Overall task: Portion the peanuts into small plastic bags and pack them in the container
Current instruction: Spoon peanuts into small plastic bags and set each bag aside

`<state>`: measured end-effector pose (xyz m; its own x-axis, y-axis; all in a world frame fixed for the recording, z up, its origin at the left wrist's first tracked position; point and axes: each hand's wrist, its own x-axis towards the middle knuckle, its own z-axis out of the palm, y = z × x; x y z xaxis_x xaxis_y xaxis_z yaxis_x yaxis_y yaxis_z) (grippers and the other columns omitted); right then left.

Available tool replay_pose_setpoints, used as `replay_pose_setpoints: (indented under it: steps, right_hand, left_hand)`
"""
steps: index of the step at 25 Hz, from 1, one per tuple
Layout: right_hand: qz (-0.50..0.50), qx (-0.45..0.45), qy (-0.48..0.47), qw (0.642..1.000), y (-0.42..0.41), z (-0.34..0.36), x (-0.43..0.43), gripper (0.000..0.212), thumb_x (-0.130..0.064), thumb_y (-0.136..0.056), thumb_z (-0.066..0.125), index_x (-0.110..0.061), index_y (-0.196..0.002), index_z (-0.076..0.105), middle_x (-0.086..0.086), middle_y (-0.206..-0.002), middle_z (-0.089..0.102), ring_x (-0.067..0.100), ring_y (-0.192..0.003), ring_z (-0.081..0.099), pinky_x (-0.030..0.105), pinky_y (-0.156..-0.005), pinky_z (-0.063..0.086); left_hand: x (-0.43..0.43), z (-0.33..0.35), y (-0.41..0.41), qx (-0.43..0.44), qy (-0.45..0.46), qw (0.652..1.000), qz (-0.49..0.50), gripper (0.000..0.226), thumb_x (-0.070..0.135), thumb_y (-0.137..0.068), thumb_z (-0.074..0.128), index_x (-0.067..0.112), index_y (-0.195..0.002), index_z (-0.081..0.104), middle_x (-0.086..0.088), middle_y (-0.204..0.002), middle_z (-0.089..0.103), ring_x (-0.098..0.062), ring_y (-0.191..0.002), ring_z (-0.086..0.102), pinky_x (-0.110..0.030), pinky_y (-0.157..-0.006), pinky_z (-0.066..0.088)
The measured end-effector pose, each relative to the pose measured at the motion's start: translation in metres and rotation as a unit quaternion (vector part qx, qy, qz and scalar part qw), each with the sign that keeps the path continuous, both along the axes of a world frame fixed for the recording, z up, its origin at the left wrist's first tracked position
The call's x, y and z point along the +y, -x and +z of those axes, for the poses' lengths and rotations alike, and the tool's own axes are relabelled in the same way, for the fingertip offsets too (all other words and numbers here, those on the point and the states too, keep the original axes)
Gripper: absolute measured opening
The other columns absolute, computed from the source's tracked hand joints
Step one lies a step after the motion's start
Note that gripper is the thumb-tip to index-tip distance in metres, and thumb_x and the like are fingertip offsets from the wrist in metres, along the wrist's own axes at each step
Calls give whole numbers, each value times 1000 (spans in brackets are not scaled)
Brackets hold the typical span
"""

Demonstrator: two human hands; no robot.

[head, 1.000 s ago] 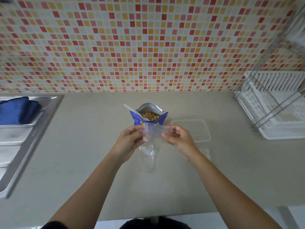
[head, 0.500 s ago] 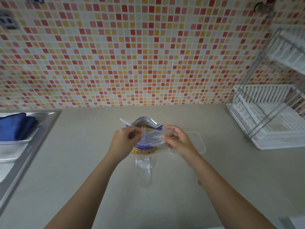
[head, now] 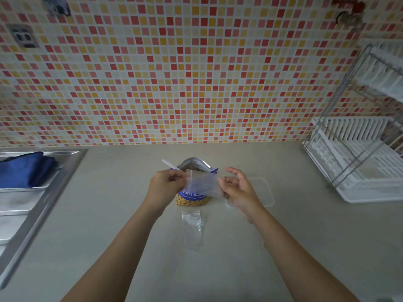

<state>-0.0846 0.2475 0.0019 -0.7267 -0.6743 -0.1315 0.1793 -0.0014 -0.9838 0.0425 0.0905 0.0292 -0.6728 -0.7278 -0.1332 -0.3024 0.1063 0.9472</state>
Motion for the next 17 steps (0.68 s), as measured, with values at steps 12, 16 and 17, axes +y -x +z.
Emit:
replay_pose_setpoints:
  steps: [12,16,17]
  right_hand:
    - [23,415,-97,904,7,28,-13,62,-40,-70,72,-30,-125,45,-16,-126,45,0,-118,41,9,-96,30]
    - [111,561,-211,793,1,33,-32,84,-58,-65,72,-28,-135,37,-10,-134,47,9,-120,43,26,-100,30]
    - [110,563,-215,790,0,32,-35,83,-58,-65,72,-28,-135,38,-9,-132,50,11,-117,45,28,-100,33]
  left_hand:
    - [-14,14,7,16,-9,1000,-9,37,8,-82,64,19,-110,42,-13,-79,72,-28,-82,68,-40,-78,57]
    - [-12,16,12,31,-17,999,-29,35,7,-80,65,19,-103,41,-17,-79,71,-29,-77,66,-47,-80,55]
    - [-12,15,13,33,-16,999,-31,35,7,-80,65,20,-102,41,-17,-79,71,-29,-76,66,-47,-80,55]
